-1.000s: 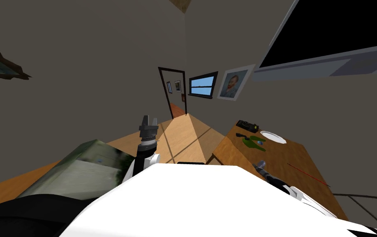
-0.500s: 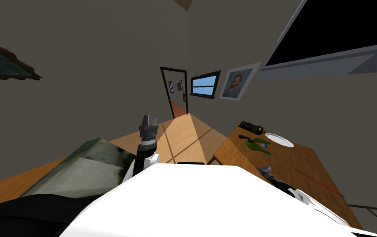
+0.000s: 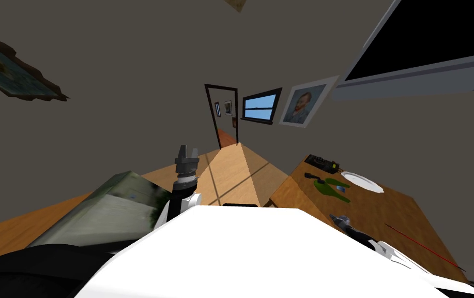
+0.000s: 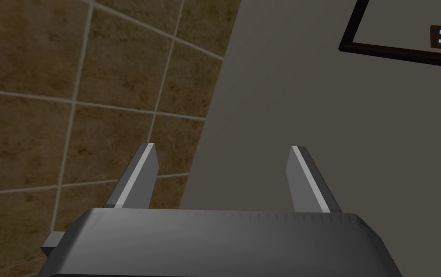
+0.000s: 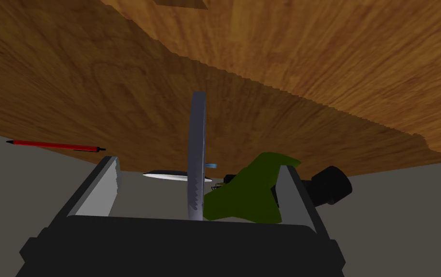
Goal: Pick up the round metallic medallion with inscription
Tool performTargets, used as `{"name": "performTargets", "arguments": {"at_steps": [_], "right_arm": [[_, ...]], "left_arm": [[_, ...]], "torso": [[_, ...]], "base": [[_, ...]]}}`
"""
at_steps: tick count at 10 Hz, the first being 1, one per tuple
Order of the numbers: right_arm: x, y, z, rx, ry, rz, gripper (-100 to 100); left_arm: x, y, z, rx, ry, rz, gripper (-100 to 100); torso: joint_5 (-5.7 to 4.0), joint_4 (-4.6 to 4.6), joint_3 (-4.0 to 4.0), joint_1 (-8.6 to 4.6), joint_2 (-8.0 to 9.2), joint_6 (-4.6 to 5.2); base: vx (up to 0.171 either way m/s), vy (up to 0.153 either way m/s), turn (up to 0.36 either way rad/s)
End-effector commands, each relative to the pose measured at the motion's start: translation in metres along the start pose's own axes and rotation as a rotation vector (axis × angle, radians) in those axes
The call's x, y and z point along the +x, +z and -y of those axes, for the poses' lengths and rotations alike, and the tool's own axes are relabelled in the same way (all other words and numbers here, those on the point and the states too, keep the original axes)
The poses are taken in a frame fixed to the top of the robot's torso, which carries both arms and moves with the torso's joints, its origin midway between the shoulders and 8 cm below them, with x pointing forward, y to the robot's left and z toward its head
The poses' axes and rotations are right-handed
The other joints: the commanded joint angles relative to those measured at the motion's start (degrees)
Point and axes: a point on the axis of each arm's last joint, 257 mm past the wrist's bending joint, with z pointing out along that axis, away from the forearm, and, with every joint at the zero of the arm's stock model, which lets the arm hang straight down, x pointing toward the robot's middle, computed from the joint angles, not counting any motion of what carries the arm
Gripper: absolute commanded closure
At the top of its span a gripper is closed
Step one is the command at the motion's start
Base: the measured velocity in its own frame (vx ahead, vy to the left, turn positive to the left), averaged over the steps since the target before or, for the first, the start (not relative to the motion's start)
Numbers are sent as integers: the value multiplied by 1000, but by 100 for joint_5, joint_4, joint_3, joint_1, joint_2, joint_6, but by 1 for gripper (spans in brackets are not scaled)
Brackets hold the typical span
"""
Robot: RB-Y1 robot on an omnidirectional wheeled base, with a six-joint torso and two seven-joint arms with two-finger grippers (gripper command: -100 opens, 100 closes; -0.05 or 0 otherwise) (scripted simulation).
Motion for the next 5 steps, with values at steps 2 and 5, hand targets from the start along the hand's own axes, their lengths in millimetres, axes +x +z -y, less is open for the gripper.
{"name": "performTargets", "arguments": {"at_steps": [2, 5], "right_arm": [[0, 0, 0, -1, -5, 0, 0], [-5, 7, -28, -8, -8, 19, -100]], "left_arm": [[0, 0, 0, 0, 0, 0, 0], [0, 0, 0, 0, 0, 0, 0]], "torso": [[0, 0, 1, 1, 3, 3], [-1, 3, 9, -7, 15, 3]], "base": [[3, -2, 12], [-28, -34, -52]]}}
